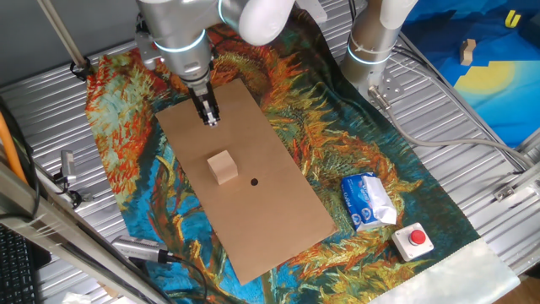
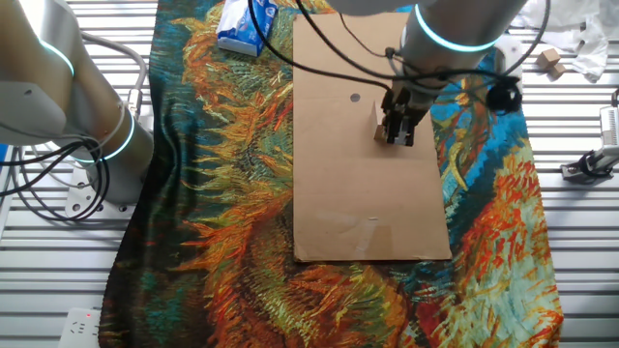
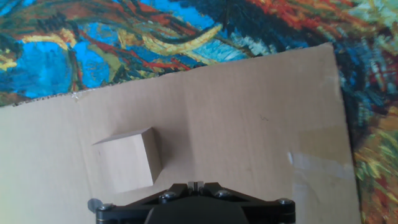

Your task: Use the gripper to push the small block from left to right

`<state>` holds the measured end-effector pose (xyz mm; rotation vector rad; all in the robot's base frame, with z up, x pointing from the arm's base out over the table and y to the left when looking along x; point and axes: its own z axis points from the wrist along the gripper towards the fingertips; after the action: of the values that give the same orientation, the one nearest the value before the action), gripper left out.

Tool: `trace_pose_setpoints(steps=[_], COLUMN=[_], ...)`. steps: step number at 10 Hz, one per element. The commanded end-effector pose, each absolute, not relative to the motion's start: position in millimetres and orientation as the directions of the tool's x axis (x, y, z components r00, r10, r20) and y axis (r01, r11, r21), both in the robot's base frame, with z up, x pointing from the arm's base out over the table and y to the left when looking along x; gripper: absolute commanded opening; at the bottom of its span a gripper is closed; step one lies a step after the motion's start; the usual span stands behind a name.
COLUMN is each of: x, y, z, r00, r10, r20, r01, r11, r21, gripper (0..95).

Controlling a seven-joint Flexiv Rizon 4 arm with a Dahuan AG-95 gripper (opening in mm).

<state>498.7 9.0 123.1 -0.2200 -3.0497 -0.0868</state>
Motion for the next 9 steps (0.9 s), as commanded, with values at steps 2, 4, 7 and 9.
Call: trace_pose_setpoints(steps=[2,4,7,9], x=[498,497,497,498], y=[10,10,11,11], z=[112,109,102,101], r00=[-0.987,-0.986,-0.986,-0.986], r10=[0.143,0.148,0.151,0.154], r20=[0.075,0.075,0.063,0.061], r01=[0.147,0.153,0.155,0.157], r11=[0.988,0.987,0.987,0.986], r21=[0.054,0.053,0.053,0.052], gripper=[0.0,0.0,0.0,0.0])
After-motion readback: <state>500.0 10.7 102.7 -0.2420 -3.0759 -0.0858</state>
